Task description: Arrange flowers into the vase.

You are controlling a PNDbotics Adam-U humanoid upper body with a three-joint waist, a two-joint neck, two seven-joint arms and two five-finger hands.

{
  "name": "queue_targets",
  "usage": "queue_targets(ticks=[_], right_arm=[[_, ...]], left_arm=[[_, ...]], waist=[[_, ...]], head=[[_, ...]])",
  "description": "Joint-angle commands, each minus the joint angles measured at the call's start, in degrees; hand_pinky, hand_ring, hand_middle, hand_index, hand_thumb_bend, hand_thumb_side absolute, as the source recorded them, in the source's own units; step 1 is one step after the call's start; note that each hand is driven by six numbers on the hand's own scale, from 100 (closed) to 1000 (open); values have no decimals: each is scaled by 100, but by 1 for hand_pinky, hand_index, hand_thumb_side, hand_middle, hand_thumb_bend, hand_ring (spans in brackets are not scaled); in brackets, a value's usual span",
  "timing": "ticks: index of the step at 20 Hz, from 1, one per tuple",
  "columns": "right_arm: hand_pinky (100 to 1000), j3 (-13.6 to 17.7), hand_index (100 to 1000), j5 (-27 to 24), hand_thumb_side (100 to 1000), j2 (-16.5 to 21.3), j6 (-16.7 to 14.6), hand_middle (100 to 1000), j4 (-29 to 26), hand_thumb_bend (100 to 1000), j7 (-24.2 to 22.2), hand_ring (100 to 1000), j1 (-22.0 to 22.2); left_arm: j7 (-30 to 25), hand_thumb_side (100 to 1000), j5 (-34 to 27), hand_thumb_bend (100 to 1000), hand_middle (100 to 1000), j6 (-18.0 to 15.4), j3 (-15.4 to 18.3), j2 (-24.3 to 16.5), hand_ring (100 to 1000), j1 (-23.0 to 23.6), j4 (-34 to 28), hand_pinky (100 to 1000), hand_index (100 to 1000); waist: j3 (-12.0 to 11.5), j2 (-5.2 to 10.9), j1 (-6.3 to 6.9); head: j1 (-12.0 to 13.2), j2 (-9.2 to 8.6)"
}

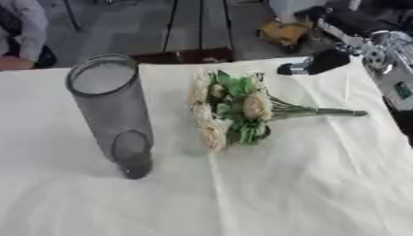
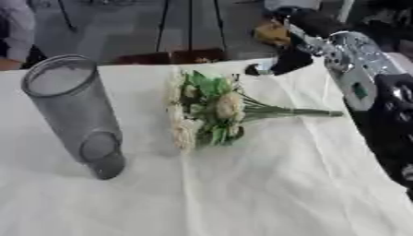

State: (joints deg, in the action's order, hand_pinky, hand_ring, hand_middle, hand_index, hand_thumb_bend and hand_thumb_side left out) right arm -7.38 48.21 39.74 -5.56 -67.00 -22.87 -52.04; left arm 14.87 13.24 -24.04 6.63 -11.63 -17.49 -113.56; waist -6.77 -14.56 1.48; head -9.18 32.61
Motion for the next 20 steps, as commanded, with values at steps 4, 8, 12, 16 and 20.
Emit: queue_targets(ticks=[4, 8, 12, 16, 20], right_arm=[[868, 263, 1000, -67, 484, 17, -258, 911, 798, 793, -523, 1000, -300], [860, 369, 1000, -109, 405, -44, -503, 893, 1302, 792, -849, 1000, -420], [855, 482, 1000, -142, 363, -92, -702, 858, 1386, 758, -1103, 1000, -444], [845, 512, 1000, -124, 361, -173, -787, 834, 1517, 744, -1001, 1000, -444], [835, 481, 987, -123, 363, -297, -892, 804, 1715, 730, -832, 1000, -440]], left_arm=[[-34, 1000, -30, 100, 863, -10, 34, -128, 670, -26, -103, 550, 906], [-48, 1000, -42, 100, 863, -9, 31, -124, 670, -26, -103, 550, 906], [-58, 1000, -53, 100, 863, -12, 31, -122, 670, -33, -103, 550, 907], [-66, 1000, -64, 100, 863, -11, 27, -115, 670, -38, -103, 550, 907], [-73, 1000, -73, 100, 863, -7, 23, -104, 669, -44, -103, 550, 907]], waist=[[-13, 114, 6], [-4, 117, 13], [-9, 113, 22], [-27, 110, 28], [-45, 102, 34]], head=[[17, -46], [17, -47], [16, -59], [8, -72], [4, -98]])
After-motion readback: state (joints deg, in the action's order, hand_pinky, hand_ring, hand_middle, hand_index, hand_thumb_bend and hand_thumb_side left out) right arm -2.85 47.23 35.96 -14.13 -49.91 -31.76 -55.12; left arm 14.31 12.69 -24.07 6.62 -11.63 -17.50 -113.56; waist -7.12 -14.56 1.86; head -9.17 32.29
